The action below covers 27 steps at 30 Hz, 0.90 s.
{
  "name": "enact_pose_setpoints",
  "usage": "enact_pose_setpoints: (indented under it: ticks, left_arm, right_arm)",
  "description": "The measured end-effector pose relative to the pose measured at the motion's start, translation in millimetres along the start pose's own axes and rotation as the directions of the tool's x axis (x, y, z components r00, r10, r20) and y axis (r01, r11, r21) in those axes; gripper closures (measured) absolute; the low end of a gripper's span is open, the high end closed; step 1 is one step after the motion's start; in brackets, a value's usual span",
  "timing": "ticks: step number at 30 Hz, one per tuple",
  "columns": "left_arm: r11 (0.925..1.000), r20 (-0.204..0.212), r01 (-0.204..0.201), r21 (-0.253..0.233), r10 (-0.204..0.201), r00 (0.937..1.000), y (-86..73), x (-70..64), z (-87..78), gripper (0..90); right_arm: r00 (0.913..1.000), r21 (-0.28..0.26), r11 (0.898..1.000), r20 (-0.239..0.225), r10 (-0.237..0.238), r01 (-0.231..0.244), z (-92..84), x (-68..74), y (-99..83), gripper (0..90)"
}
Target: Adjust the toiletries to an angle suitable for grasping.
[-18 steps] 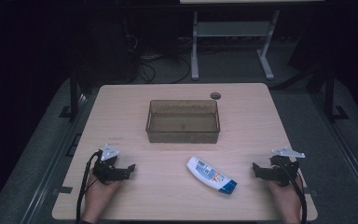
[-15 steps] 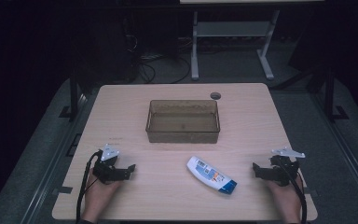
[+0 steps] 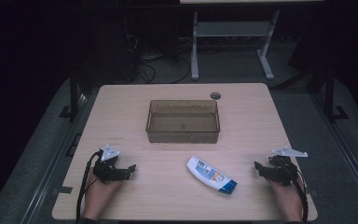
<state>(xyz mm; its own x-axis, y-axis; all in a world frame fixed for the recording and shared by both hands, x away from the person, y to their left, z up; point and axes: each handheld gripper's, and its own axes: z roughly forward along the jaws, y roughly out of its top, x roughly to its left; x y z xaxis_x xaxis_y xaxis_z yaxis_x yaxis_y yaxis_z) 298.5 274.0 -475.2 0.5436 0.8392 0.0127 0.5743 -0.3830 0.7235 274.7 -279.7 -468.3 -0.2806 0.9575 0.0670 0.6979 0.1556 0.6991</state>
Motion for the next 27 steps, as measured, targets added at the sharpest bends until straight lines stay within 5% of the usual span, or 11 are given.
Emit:
enact_pose_setpoints:
  ticks: [7,11,18,27]
  left_arm:
    - [1.0000,0.003,-0.003,-0.003,0.003,1.0000,-0.5,0.0,-0.3,12.3]
    - [1.0000,0.006,-0.005,-0.004,0.005,1.0000,-1.0,-0.2,-0.7,12.3]
    - [1.0000,0.012,-0.008,-0.003,0.008,0.9999,-1.5,-0.6,-1.3,12.4]
    - [0.9999,0.014,-0.010,-0.002,0.010,0.9999,-1.6,-0.6,-1.5,12.5]
  right_arm:
    - [0.9941,-0.016,0.999,-0.097,-0.049,0.048,-4.2,4.9,6.4,70.5]
    - [0.9814,-0.017,0.996,-0.173,-0.084,0.082,-4.4,10.2,11.2,89.5]
    - [0.9599,-0.016,0.994,-0.258,-0.111,0.110,-7.7,22.5,11.2,89.6]
    - [0.9171,-0.054,0.986,-0.362,-0.168,0.159,-16.8,43.0,14.0,89.6]
